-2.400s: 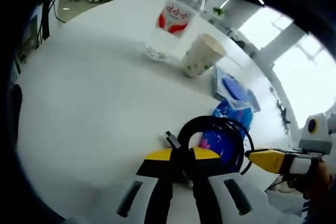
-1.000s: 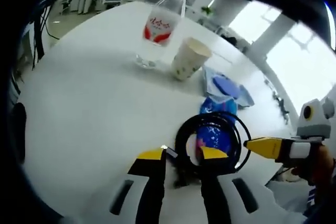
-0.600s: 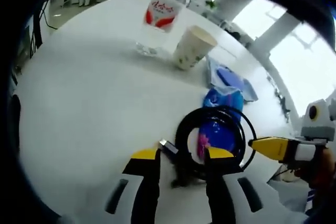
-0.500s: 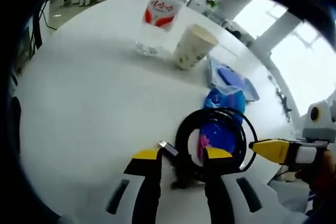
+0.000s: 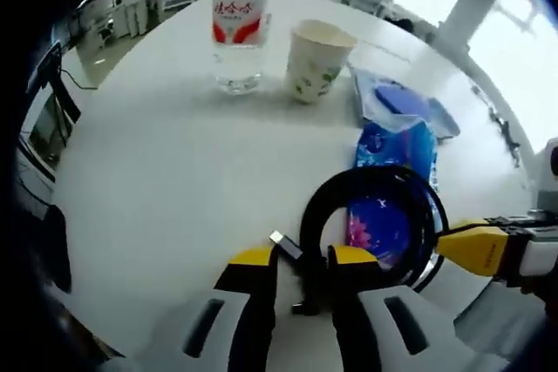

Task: Arrange the tabletop items into an orderly group along one side of the table until the central work area is clear of visible clutter.

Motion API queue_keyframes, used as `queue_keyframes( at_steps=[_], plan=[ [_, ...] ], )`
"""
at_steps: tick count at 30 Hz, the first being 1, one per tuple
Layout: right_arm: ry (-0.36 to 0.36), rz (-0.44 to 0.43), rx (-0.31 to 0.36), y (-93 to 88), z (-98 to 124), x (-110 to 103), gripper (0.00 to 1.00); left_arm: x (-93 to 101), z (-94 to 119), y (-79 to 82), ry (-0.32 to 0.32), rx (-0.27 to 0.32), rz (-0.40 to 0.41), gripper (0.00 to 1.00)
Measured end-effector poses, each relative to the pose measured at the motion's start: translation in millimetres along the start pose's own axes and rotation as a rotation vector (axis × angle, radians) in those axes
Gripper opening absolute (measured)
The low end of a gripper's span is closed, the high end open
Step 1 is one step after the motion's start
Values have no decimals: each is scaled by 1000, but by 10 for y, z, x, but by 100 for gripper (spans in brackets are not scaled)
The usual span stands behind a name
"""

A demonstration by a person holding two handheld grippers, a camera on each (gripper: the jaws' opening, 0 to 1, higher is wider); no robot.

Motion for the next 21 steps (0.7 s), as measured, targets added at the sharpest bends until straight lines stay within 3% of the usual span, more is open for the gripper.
queue_keyframes(
  at_steps=[2,6,9,21],
  plan=[
    [0,4,-2,-11,-4,-4,1,17,-12,-7,7,4,-48,21],
    [4,4,-10,-39,-15,-8,1,29,-12,-24,27,19,-60,19],
    [7,3,-17,-61,-17,-12,1,23,-25,-23,15,24,-35,14],
    [24,-22,-18,-89,8,-34,1,-47,18,-61,-17,60,51,11]
  ],
)
Point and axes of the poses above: the point that each gripper's makers call its tool centre point, and the gripper's own axes: z roughly backward along the fingers, x roughly to its right, y roughly out of its top, the point moved 10 cm from there along z, roughly backward along the fingers, and after that the axes turned 12 degrees about x, right-handed, at the moved point
